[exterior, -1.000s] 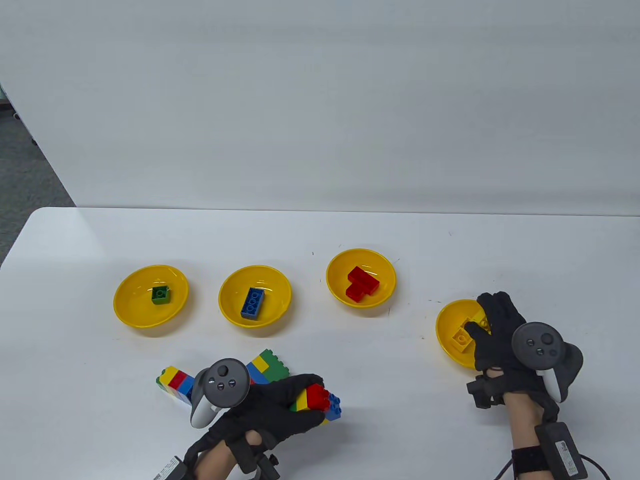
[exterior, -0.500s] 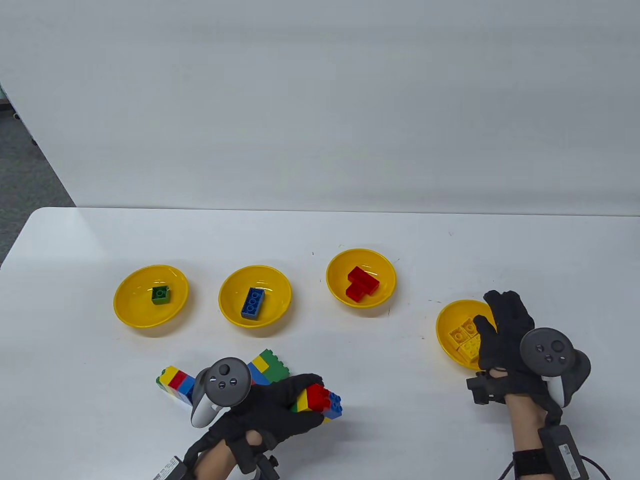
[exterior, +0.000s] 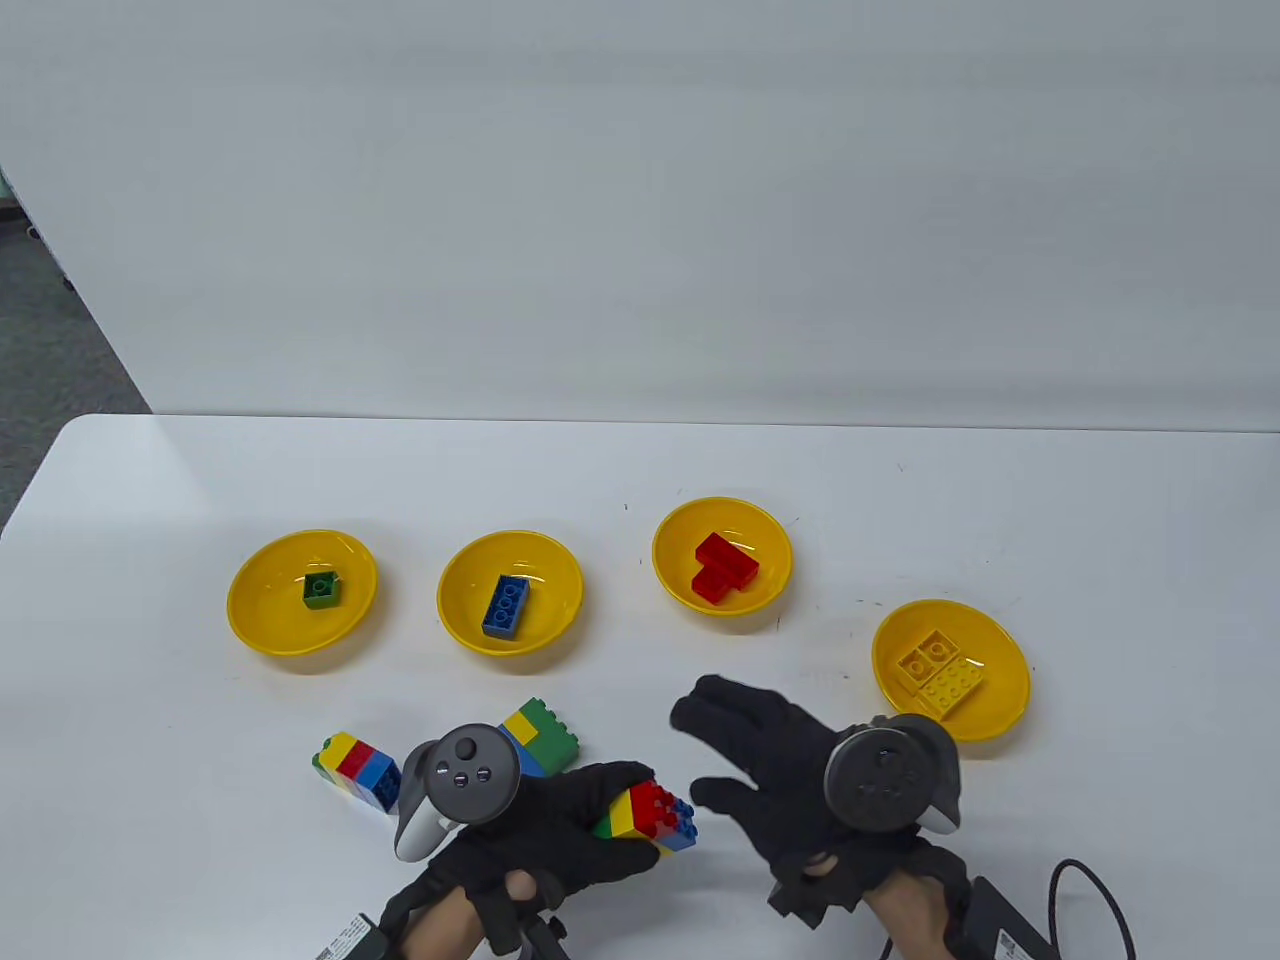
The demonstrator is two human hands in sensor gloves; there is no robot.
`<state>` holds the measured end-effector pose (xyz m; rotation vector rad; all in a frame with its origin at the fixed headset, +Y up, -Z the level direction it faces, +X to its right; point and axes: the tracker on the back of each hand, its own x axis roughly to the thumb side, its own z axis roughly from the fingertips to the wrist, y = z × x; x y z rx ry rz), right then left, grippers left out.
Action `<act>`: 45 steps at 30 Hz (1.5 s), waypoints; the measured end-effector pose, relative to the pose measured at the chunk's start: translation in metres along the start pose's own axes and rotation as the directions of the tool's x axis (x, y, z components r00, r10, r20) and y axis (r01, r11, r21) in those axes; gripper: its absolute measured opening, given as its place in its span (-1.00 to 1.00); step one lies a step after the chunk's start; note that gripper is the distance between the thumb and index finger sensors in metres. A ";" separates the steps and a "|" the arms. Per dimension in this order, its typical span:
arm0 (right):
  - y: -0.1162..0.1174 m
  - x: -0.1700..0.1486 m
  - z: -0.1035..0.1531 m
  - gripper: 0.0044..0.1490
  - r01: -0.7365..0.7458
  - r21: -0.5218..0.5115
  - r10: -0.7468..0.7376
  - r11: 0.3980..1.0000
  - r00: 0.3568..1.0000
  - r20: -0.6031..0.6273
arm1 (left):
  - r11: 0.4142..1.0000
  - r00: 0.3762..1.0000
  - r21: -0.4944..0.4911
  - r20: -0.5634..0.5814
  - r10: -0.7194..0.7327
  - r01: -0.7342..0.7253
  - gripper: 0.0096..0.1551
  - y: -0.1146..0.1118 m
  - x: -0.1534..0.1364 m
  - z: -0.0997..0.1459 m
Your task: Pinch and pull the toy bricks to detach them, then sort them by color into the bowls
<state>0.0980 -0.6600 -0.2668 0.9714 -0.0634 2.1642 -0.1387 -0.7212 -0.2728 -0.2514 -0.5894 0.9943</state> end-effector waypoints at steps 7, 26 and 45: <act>0.029 0.012 -0.004 -0.20 -0.114 -0.071 0.117 0.991 0.993 0.033 | 0.997 0.999 0.070 0.032 -0.026 0.023 -0.21 -0.002 0.006 0.001; -0.049 -0.041 -0.019 -0.30 0.005 -0.386 -0.091 0.922 0.975 -0.204 | 0.998 0.999 0.046 0.031 0.030 -0.032 -0.21 0.007 0.006 0.006; -0.039 -0.165 -0.132 -0.28 -0.329 -0.114 0.206 0.937 0.788 -0.581 | 0.988 0.996 0.136 -0.032 0.078 -0.073 -0.20 0.024 -0.005 0.009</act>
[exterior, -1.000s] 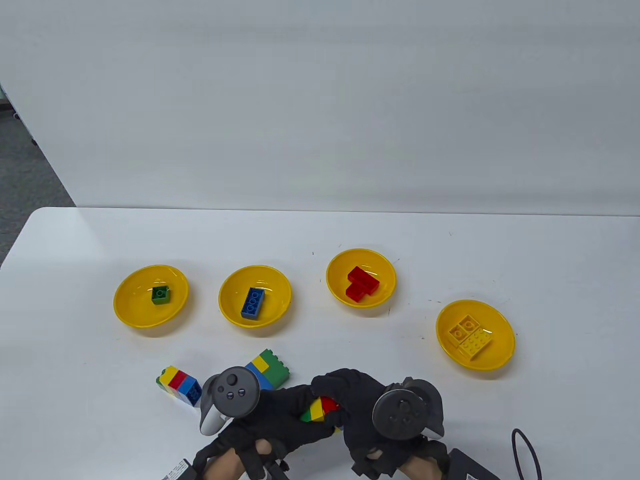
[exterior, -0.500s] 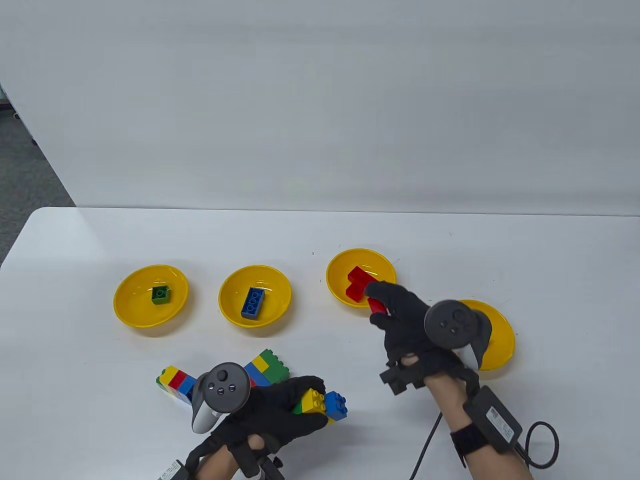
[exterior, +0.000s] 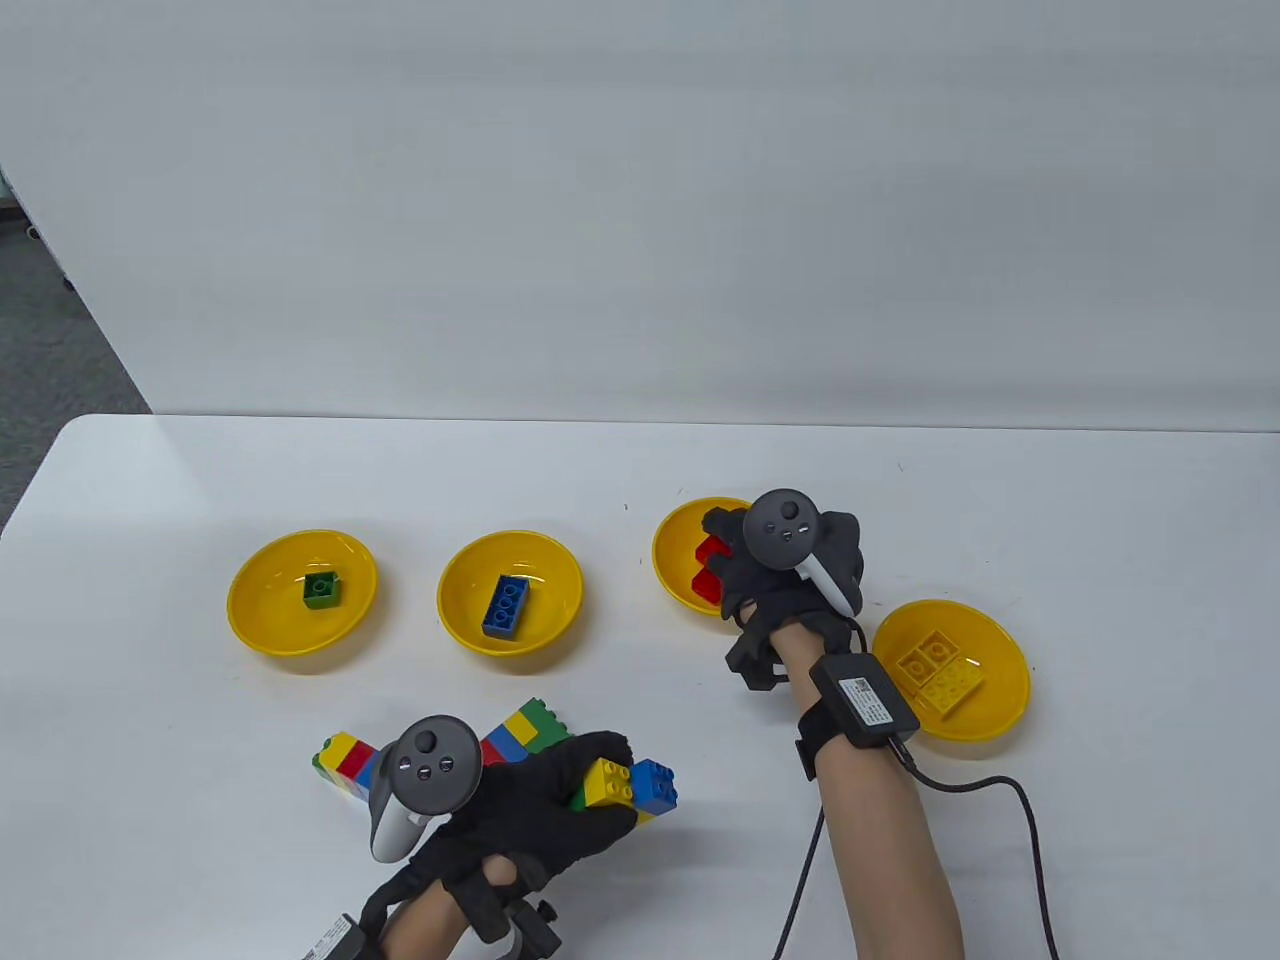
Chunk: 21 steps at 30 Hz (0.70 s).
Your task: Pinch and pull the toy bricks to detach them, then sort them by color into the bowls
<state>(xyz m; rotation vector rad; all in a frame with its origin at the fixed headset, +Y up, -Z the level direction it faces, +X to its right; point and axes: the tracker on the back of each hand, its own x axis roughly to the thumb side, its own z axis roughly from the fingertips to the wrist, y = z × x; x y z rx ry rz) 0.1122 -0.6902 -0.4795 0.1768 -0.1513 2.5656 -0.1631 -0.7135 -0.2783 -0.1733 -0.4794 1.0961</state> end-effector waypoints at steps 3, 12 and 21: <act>-0.017 0.001 0.012 -0.23 0.077 -0.046 -0.075 0.996 0.996 0.040 | 0.999 1.000 0.049 -0.011 -0.010 0.011 -0.22 0.004 0.000 0.002; -0.067 0.008 0.123 -0.20 0.349 0.005 -0.336 0.937 0.898 0.283 | 0.971 0.990 0.196 0.000 0.139 -0.136 -0.24 0.007 -0.001 0.009; -0.017 0.019 0.210 0.03 0.613 0.373 -0.699 0.696 0.697 0.159 | 0.957 0.969 0.155 0.074 0.236 -0.245 -0.24 -0.017 0.004 0.011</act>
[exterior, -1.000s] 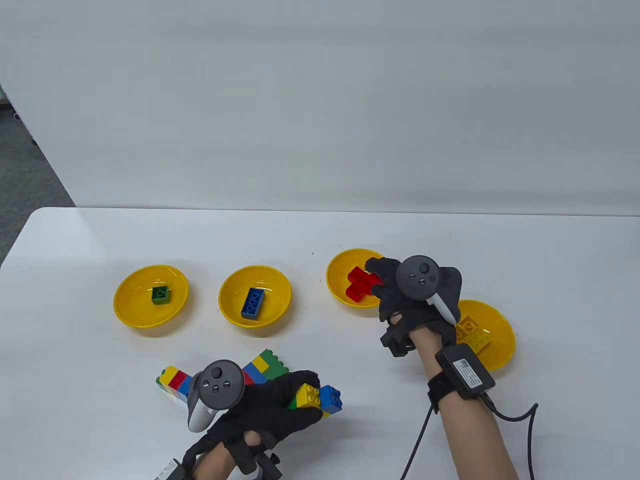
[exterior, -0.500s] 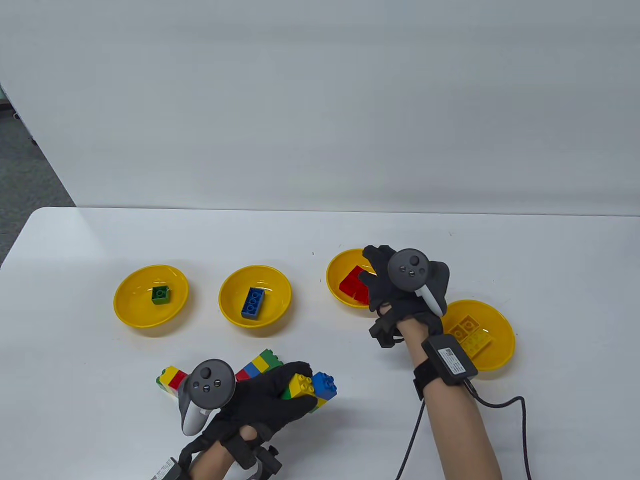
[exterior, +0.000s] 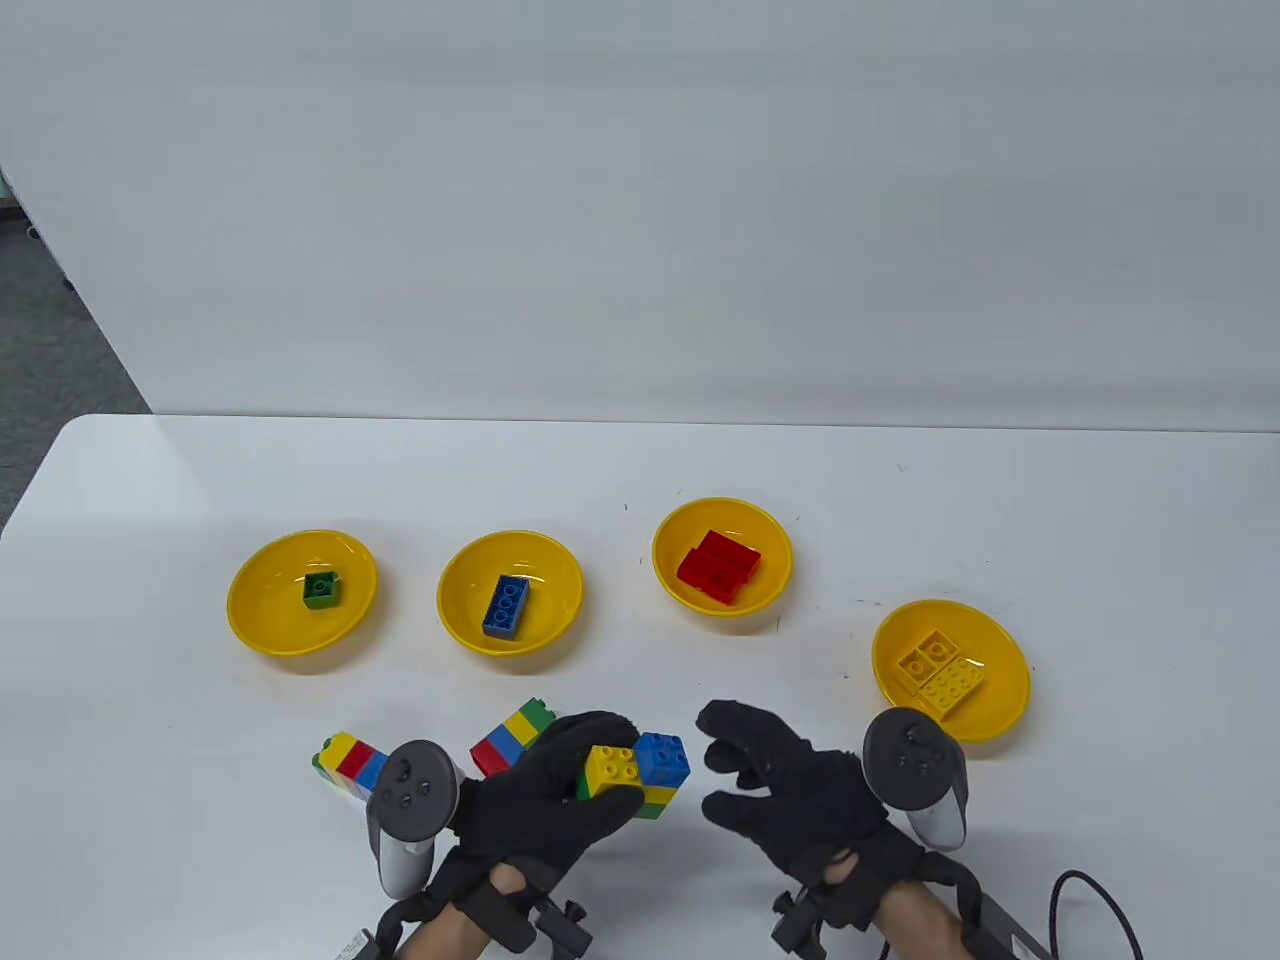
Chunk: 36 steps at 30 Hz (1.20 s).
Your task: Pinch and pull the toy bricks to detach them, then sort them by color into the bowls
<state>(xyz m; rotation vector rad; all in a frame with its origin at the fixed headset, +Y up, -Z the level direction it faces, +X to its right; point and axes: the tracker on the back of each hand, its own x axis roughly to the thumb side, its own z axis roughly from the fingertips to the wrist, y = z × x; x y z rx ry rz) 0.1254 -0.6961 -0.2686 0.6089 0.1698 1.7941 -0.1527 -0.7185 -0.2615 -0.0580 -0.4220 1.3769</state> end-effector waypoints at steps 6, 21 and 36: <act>0.022 -0.011 0.002 -0.16 0.218 -0.040 -0.219 0.975 0.976 -0.019 | 0.997 0.999 -0.074 0.035 0.038 -0.036 -0.22 -0.022 -0.006 0.002; 0.029 0.024 0.006 -0.17 -0.473 -0.186 0.501 0.861 0.849 0.165 | 0.825 0.770 0.023 0.344 -0.537 0.565 -0.10 -0.015 0.047 0.008; 0.028 0.039 0.018 -0.20 -0.509 -0.259 0.560 0.821 0.806 0.190 | 0.958 0.935 0.029 0.212 -0.285 0.285 -0.24 0.027 0.044 -0.003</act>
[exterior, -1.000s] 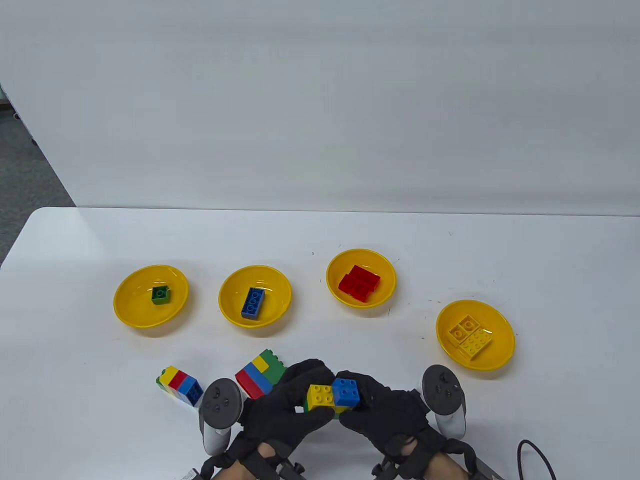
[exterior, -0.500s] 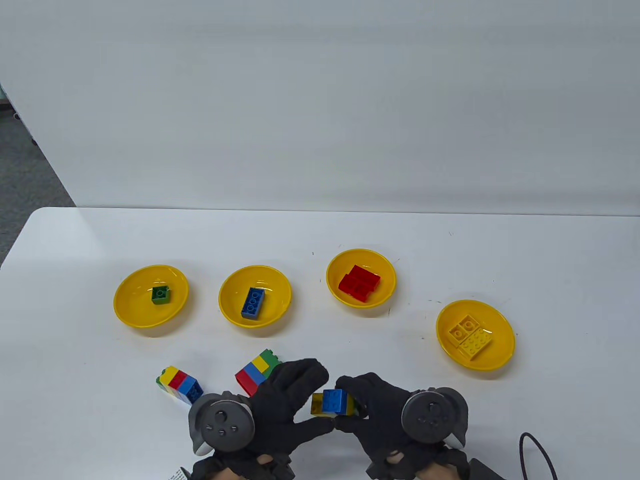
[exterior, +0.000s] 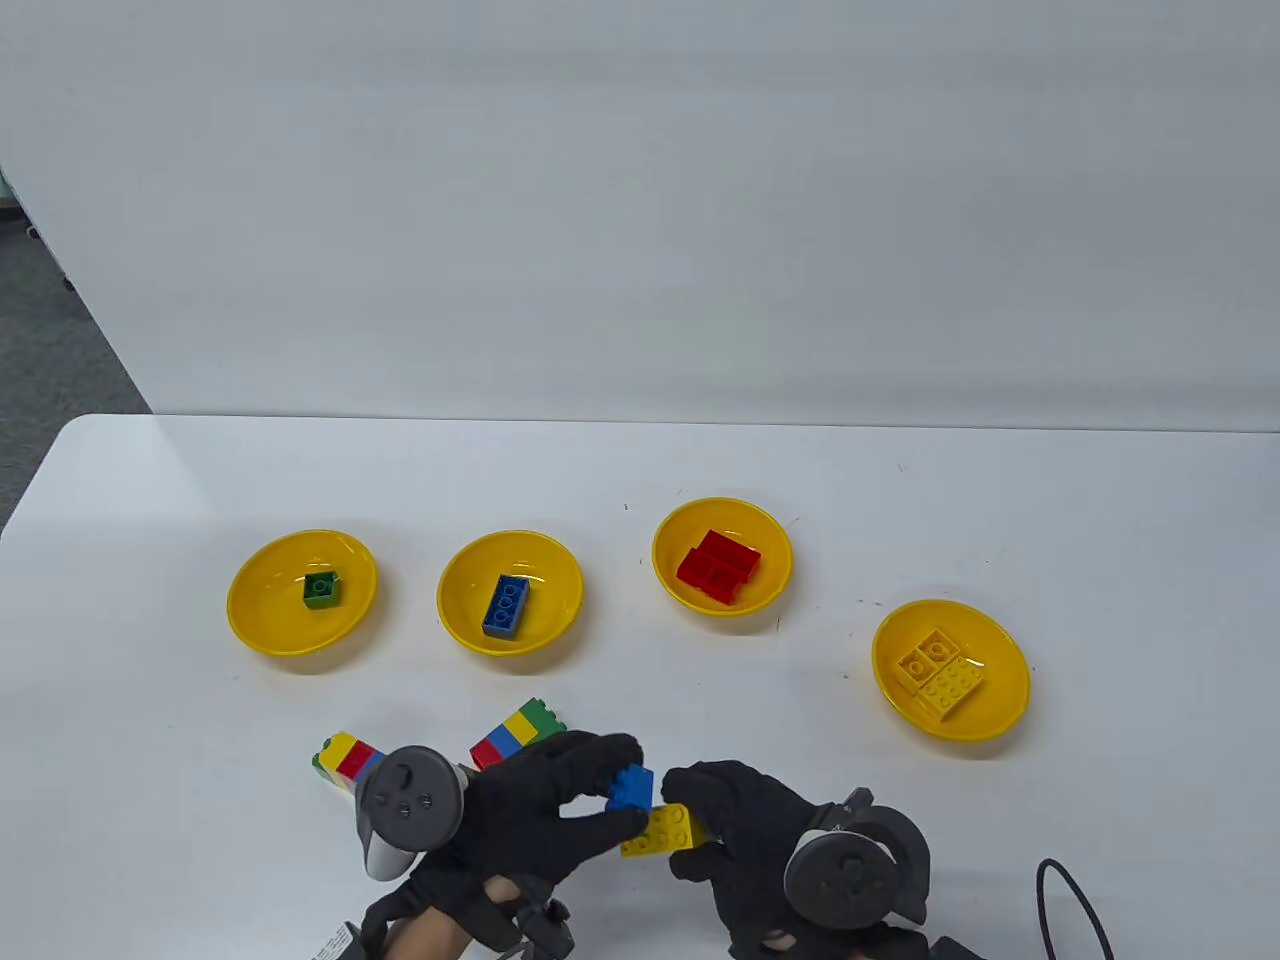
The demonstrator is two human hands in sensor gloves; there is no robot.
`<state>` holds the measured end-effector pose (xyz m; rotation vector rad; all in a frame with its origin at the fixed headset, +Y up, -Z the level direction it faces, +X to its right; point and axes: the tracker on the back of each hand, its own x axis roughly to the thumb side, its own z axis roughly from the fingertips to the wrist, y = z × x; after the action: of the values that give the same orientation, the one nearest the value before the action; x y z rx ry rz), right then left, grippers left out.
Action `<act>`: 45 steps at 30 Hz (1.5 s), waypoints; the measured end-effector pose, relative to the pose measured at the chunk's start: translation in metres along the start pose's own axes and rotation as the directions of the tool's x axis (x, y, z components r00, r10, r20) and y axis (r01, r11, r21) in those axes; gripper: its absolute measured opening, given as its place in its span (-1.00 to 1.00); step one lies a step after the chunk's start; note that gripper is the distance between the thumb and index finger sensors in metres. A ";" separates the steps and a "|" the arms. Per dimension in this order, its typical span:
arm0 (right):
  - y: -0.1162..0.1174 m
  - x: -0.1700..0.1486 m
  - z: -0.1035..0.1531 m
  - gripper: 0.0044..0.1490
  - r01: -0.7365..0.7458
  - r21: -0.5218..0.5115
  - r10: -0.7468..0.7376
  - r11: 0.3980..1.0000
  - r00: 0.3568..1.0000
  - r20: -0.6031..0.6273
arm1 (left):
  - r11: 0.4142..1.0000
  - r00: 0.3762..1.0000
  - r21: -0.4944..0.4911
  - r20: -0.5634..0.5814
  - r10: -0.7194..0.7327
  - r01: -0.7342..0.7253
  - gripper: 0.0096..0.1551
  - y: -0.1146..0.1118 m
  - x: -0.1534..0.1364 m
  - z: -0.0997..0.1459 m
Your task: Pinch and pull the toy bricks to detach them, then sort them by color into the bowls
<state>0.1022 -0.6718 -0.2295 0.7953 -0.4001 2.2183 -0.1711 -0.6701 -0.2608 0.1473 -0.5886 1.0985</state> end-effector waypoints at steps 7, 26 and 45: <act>-0.044 -0.034 0.006 -0.18 0.132 -0.133 -0.153 0.982 0.974 -0.169 | 0.924 0.927 0.099 -0.112 -0.358 0.369 -0.22 0.073 0.036 -0.041; -0.073 -0.073 0.014 -0.18 0.184 -0.206 -0.246 0.961 0.908 -0.339 | 0.491 0.236 -0.467 -0.503 -0.832 0.735 -0.21 0.058 -0.103 -0.138; -0.074 -0.089 0.018 -0.18 0.393 -0.323 -0.494 0.861 0.794 -0.353 | 0.727 0.624 -0.078 -0.457 -0.634 0.682 -0.23 0.106 0.002 -0.108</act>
<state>0.2116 -0.6784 -0.2710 0.2231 -0.2181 1.7804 -0.2219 -0.5771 -0.3686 0.1705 -0.0145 0.3963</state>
